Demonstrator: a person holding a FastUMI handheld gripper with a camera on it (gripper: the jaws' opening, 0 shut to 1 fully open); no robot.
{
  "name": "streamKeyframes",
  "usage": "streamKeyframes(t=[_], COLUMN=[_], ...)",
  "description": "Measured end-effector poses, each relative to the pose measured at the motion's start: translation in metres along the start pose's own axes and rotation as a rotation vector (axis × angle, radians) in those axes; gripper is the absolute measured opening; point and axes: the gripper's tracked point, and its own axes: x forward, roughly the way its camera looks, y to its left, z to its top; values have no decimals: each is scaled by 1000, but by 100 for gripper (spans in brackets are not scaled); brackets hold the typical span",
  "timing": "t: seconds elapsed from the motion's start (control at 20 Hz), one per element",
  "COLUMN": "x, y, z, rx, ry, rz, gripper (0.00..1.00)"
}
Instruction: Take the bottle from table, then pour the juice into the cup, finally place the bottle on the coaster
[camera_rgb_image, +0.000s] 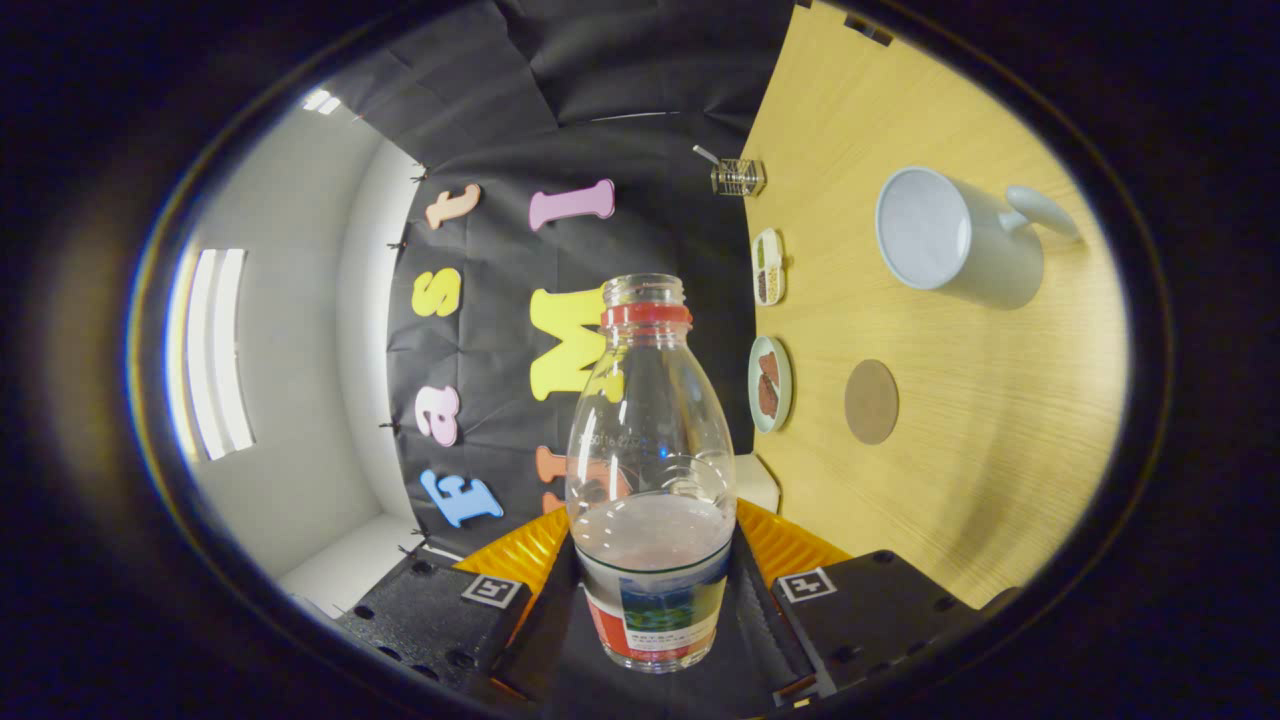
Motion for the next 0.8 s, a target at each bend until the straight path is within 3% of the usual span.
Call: streamKeyframes(t=[0.8], x=[-12], y=[-2], z=[13], rx=[154], ry=[-33], rz=[17], gripper=[78])
